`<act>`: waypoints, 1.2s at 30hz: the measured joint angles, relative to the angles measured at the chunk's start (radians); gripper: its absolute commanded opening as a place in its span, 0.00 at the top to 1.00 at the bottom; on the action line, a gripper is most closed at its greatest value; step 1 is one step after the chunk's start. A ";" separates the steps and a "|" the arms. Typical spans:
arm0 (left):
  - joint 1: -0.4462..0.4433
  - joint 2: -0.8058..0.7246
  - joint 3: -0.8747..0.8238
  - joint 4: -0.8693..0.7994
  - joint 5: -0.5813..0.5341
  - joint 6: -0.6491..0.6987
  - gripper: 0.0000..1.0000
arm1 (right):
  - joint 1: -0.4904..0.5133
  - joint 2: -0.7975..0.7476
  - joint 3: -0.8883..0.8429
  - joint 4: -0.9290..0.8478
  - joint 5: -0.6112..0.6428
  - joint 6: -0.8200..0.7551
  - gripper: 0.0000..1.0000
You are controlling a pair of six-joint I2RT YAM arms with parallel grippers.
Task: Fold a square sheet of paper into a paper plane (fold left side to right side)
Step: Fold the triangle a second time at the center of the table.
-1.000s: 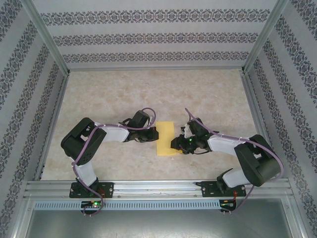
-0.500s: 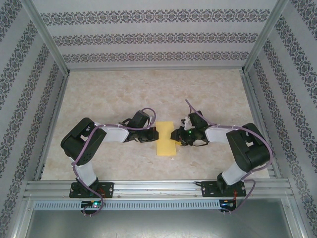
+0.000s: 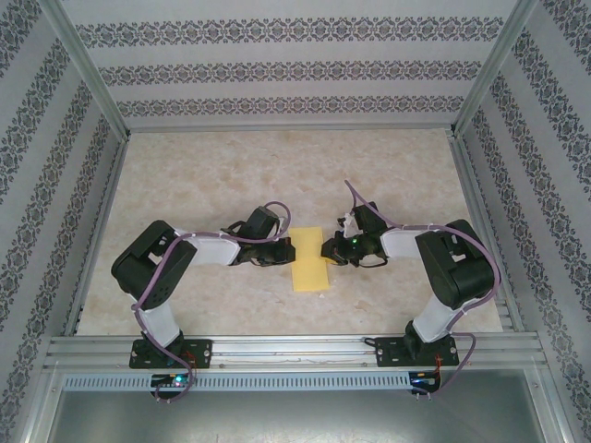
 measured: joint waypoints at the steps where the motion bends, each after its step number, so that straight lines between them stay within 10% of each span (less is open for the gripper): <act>1: 0.000 -0.009 0.000 -0.009 -0.006 0.002 0.93 | 0.000 0.000 0.000 0.001 0.000 0.001 1.00; 18: -0.041 -0.393 0.010 -0.185 -0.182 0.193 0.62 | 0.000 -0.072 -0.042 0.002 -0.020 0.079 1.00; 27: -0.262 -0.598 -0.089 -0.271 -0.346 0.311 0.48 | 0.000 -0.089 -0.053 0.000 -0.022 0.135 1.00; 36: -0.510 -0.452 -0.042 -0.295 -0.487 0.368 0.40 | 0.000 -0.120 -0.060 -0.011 -0.021 0.150 1.00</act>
